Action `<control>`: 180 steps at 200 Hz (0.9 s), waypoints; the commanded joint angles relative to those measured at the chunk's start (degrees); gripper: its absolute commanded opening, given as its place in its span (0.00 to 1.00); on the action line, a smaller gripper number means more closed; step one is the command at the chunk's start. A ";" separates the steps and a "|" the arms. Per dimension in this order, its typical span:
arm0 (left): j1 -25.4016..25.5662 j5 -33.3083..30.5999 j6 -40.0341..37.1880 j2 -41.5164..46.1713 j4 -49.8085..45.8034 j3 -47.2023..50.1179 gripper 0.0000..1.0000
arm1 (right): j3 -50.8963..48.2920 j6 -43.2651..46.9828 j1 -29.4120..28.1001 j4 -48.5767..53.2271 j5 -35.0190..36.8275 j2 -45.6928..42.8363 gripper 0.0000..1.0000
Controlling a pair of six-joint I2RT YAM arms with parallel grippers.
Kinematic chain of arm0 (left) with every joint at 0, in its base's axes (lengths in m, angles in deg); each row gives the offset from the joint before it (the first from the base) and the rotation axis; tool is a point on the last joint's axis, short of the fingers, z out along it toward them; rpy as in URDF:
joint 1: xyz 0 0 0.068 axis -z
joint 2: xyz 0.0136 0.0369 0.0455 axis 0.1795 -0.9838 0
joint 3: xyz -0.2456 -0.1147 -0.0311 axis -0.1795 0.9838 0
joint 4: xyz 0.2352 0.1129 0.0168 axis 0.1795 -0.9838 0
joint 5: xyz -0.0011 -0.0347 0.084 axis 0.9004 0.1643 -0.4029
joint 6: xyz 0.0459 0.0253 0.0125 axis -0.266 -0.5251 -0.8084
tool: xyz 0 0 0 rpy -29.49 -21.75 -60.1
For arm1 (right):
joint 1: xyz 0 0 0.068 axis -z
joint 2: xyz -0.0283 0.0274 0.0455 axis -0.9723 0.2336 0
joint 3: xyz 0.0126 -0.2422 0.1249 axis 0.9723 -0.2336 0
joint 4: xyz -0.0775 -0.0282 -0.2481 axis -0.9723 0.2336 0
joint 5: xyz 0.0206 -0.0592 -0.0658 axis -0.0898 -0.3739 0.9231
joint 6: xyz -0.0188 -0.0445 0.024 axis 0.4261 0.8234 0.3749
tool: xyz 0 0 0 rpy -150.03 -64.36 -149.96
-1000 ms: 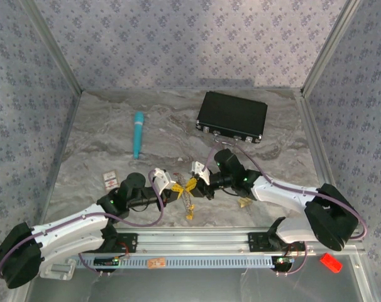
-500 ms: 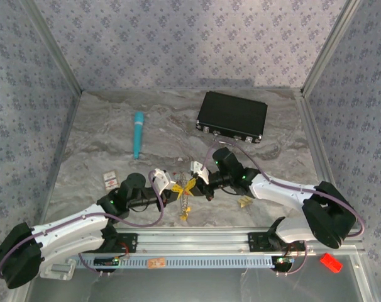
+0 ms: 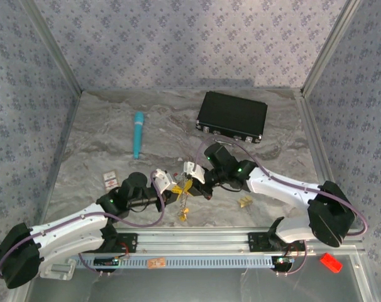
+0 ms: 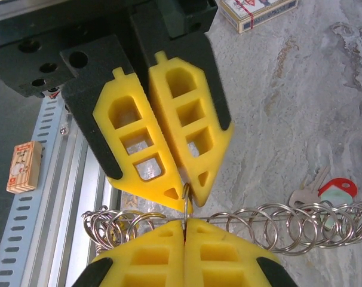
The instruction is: Put the keys on the keyring
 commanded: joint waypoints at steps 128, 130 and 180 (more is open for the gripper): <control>0.30 1.64 -2.14 1.36 3.53 1.22 0.00 | -4.87 -6.33 1.81 -8.36 -2.93 -1.74 0.28; 0.30 1.64 -2.18 1.30 3.56 1.23 0.00 | -4.99 -6.42 1.80 -8.49 -3.01 -1.66 0.28; 0.30 1.64 -2.25 1.39 4.24 1.50 0.00 | -4.51 -6.84 1.56 -10.76 -4.99 0.24 0.25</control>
